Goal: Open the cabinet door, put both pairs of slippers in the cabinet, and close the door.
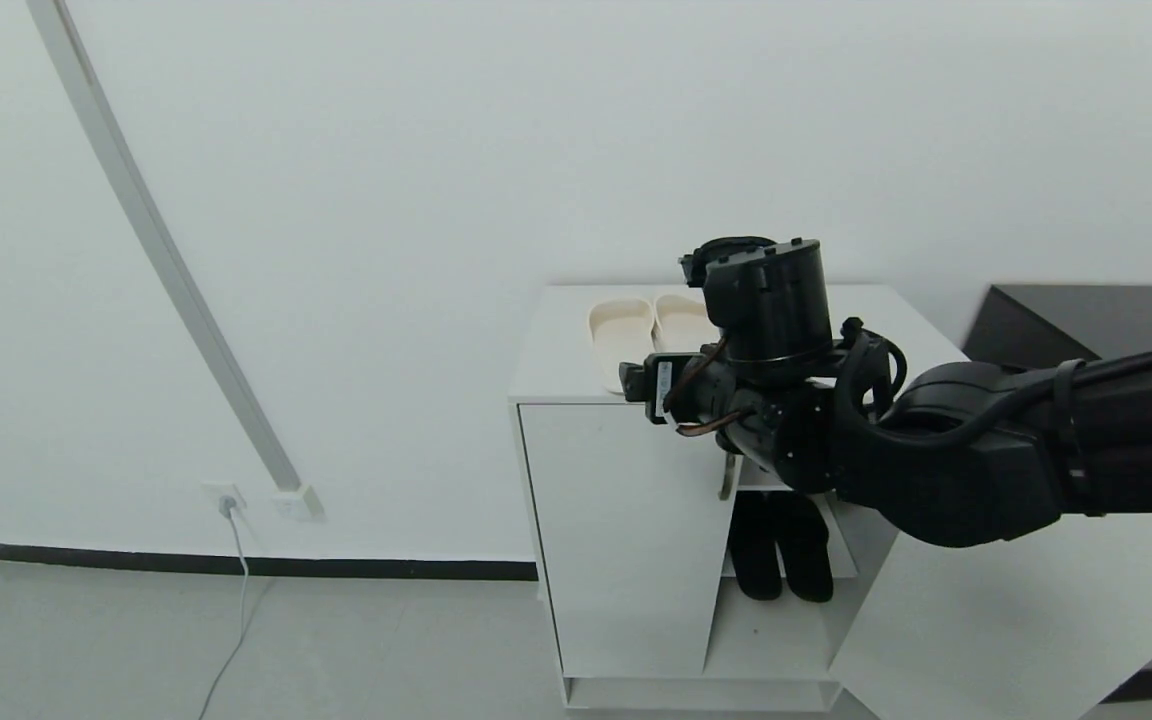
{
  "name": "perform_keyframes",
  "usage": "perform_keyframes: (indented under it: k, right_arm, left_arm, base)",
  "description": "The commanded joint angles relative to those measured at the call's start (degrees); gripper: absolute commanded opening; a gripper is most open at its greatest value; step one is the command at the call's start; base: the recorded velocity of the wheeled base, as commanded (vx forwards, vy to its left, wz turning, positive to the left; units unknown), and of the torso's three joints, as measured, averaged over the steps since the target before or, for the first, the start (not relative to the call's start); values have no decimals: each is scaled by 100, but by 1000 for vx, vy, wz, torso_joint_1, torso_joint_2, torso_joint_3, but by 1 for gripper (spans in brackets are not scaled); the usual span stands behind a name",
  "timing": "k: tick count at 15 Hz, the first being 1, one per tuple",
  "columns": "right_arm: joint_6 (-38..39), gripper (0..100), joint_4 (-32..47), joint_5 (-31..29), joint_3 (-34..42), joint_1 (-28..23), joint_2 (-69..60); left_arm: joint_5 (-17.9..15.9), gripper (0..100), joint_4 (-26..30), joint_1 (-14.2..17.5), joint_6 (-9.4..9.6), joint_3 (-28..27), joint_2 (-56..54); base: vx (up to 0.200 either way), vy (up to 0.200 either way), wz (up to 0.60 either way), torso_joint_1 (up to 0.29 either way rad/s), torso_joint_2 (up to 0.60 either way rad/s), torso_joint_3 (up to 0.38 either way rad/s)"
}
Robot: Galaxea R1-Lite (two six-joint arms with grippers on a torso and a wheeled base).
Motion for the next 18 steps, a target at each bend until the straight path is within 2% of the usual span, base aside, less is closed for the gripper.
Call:
perform_keyframes:
  k: [1, 9, 12, 18]
  right_arm:
    - [-12, 100, -41, 2, 40, 4, 87]
    - [-170, 100, -419, 2, 75, -49, 562]
    - [-372, 100, -999, 19, 66, -137, 834]
    - [-601, 100, -999, 54, -663, -418, 1406]
  left_arm:
    - [-2, 0, 2, 0, 1, 0, 8]
    - [-2, 0, 2, 0, 1, 0, 8]
    - [-2, 0, -7, 0, -8, 0, 8]
    - [-2, 0, 2, 0, -8, 0, 8]
  base:
    - [200, 0, 0, -12, -7, -2]
    - [200, 0, 0, 8, 3, 0]
    - [0, 0, 0, 0, 0, 0]
    - [0, 0, 0, 0, 0, 0]
